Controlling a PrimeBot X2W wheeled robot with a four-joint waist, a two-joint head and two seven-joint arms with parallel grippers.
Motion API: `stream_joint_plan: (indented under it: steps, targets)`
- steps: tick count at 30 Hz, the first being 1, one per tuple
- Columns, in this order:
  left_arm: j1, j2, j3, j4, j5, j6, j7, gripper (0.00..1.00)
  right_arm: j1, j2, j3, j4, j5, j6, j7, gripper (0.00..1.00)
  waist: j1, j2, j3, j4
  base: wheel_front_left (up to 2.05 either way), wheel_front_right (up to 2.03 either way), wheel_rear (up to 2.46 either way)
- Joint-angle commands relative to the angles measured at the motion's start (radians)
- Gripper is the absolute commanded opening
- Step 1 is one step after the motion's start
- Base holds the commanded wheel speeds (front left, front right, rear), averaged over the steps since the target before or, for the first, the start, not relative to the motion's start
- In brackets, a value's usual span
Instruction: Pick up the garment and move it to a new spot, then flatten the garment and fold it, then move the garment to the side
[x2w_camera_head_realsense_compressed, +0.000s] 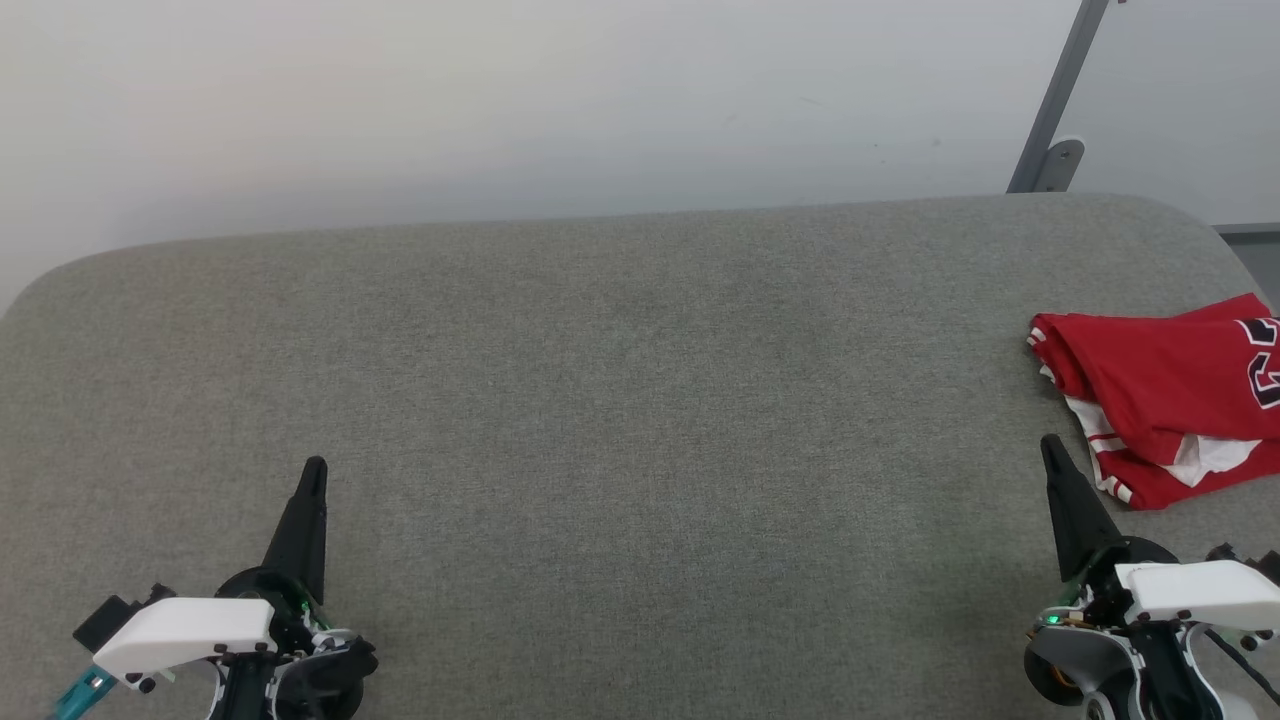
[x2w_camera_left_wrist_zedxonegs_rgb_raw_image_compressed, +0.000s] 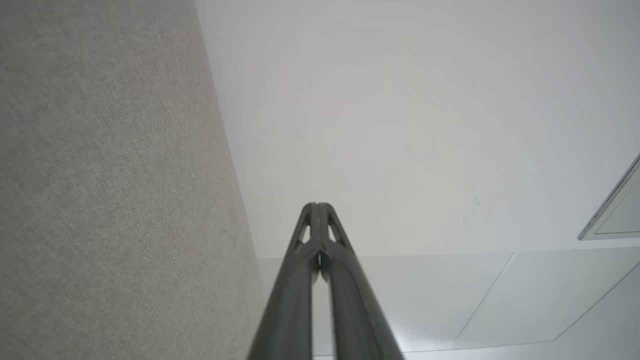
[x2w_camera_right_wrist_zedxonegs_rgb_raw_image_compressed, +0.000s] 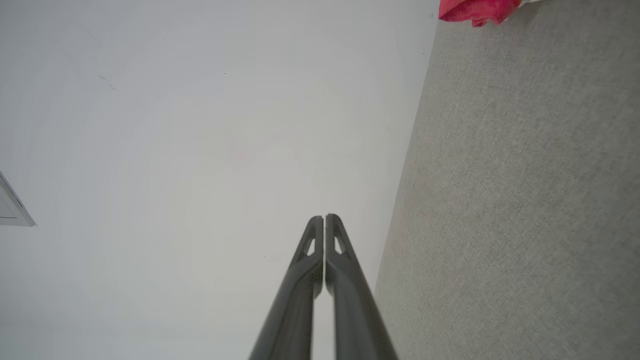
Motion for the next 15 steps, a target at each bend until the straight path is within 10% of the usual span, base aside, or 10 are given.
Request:
stream_joint_plan:
  steps: [1,15]
  targets:
    - [-0.012,0.001,-0.001,0.0,-0.002,-0.005,0.001,0.0,-0.009,0.002,-0.001,-0.003,0.004,0.0,0.002,0.0,0.0,0.0,0.0,0.0,0.0,0.0,0.0]
    - [-0.012,0.001,-0.001,0.0,-0.003,-0.005,0.001,0.0,-0.009,0.002,-0.001,-0.003,0.004,0.0,0.002,0.0,0.0,0.0,0.0,0.0,0.0,0.0,0.0]
